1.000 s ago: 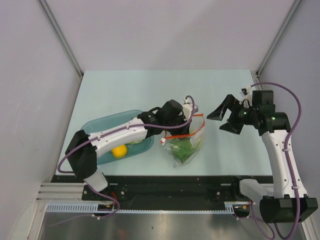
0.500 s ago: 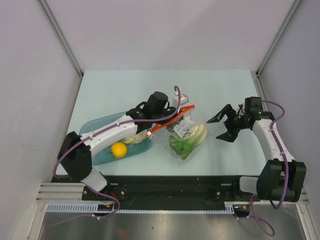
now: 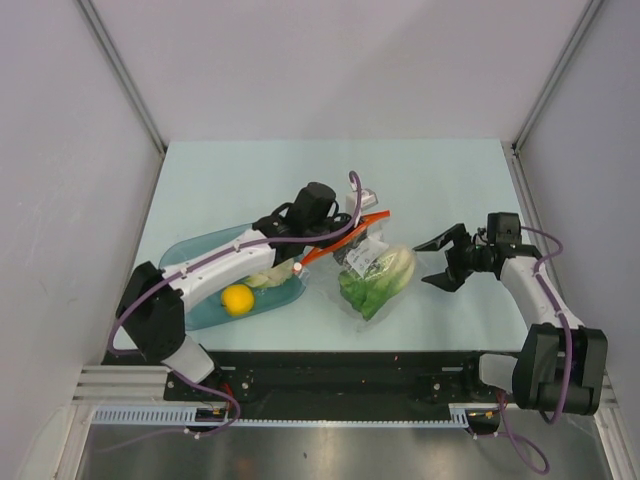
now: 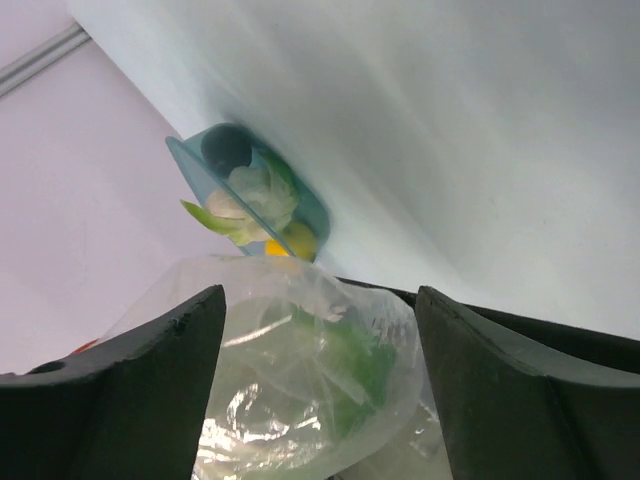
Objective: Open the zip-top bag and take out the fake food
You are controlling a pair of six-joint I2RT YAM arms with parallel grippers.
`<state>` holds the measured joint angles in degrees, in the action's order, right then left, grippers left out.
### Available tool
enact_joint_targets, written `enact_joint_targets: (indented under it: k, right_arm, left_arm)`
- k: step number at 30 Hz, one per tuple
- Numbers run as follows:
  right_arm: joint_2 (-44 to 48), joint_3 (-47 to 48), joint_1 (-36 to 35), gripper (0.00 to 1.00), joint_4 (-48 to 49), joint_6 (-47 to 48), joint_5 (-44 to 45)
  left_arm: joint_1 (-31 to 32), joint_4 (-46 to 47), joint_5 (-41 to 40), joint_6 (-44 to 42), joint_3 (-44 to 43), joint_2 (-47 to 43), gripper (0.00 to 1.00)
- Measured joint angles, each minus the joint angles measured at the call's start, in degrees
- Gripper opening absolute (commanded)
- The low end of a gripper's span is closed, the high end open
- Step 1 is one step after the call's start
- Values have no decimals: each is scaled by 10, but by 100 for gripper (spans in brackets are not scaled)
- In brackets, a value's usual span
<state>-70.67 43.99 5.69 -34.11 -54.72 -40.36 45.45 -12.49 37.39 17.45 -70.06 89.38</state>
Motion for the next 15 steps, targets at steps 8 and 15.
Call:
enact_joint_targets:
  k: [8, 15]
  right_arm:
    - [43, -27, -38, 66, 39, -96, 15]
    - [49, -32, -90, 23, 74, -159, 51]
  left_arm:
    - [-2, 0, 1, 0, -1, 18, 0]
    - [-3, -3, 5, 4, 0, 18, 0]
